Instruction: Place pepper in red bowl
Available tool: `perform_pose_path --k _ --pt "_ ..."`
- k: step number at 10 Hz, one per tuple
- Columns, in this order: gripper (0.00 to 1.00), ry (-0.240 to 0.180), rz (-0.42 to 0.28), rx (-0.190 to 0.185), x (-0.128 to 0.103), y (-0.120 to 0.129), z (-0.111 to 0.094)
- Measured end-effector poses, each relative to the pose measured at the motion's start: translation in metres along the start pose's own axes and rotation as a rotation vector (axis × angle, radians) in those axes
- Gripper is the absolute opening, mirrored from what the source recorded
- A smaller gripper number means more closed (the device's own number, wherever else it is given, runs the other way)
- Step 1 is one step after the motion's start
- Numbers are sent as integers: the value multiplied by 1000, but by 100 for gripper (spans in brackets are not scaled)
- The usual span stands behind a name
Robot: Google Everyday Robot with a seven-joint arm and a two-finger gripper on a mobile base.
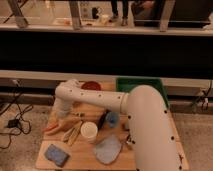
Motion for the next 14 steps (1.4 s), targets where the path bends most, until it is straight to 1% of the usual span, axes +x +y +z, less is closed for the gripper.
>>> perform_pose_path --k 1,3,5,10,14 --pt "0 -9 2 10 -1 -2 -2" --pt "0 -16 11 33 6 -10 -18" --pt "0 -16 0 47 -2 -18 -30" --pt "0 -14 -25 106 -15 -32 -72" --pt "0 -15 -25 103 -15 -32 -70"
